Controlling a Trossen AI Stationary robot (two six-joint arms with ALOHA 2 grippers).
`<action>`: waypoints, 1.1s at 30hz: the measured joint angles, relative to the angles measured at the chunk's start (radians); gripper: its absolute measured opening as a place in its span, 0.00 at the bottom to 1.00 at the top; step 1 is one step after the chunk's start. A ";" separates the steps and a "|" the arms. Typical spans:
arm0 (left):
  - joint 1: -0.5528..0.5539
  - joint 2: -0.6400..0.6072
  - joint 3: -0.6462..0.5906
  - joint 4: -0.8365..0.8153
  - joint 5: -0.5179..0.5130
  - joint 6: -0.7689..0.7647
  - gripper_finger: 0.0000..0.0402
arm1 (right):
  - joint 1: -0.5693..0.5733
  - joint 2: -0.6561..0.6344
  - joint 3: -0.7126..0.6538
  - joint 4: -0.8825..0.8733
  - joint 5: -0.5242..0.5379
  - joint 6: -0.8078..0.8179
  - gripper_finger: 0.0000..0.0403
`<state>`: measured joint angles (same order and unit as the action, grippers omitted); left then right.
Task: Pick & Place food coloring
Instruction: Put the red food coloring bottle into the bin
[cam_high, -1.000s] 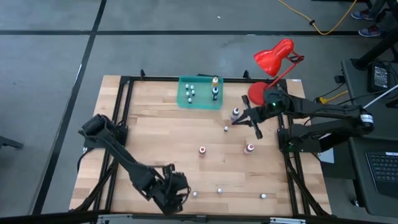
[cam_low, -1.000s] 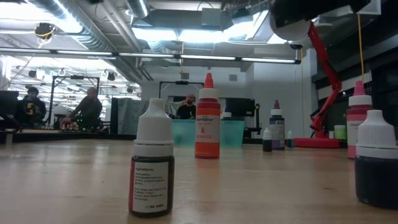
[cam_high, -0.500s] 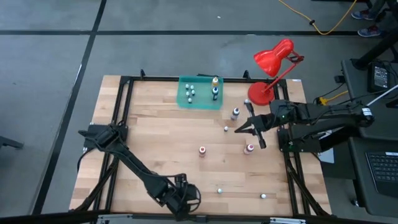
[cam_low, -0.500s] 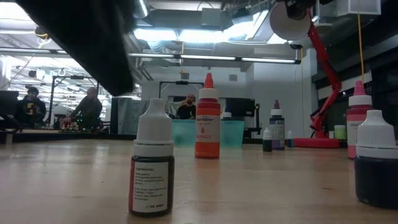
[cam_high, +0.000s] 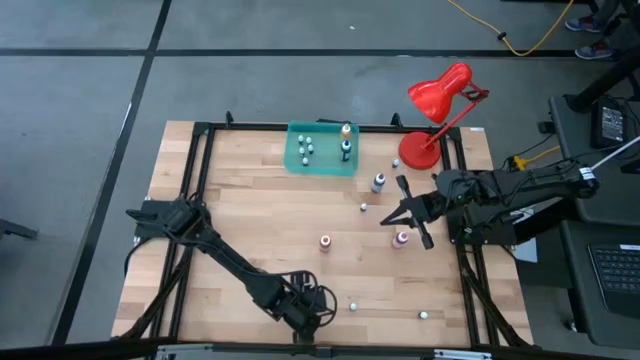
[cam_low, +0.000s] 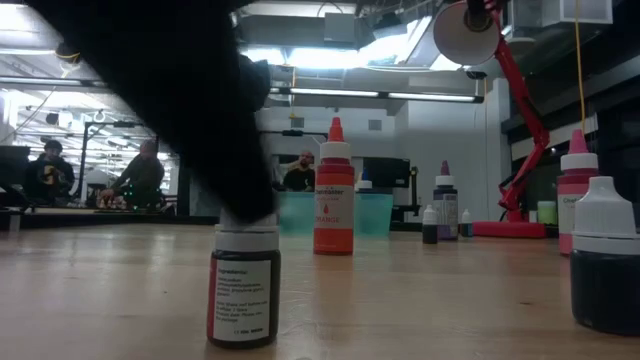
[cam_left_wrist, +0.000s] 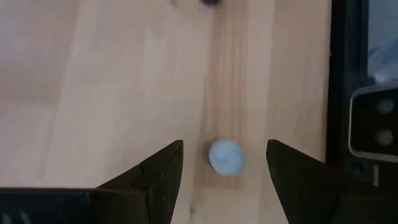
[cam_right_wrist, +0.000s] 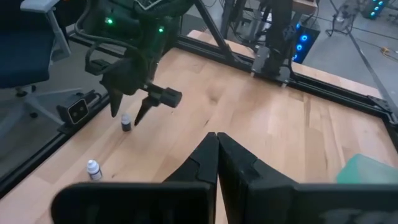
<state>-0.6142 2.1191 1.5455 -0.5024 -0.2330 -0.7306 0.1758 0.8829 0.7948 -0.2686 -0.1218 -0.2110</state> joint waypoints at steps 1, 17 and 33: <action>-0.005 0.002 0.000 -0.004 0.003 -0.005 0.56 | 0.000 0.000 0.000 -0.003 0.000 0.000 0.03; -0.010 0.027 -0.001 0.011 -0.041 -0.068 0.56 | 0.000 0.000 0.000 -0.015 0.000 0.000 0.03; -0.008 0.040 0.000 0.035 -0.033 -0.072 0.46 | -0.001 0.000 0.000 -0.038 -0.001 0.023 0.03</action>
<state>-0.6223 2.1590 1.5452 -0.4673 -0.2665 -0.8025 0.1753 0.8829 0.7952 -0.3068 -0.1223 -0.1880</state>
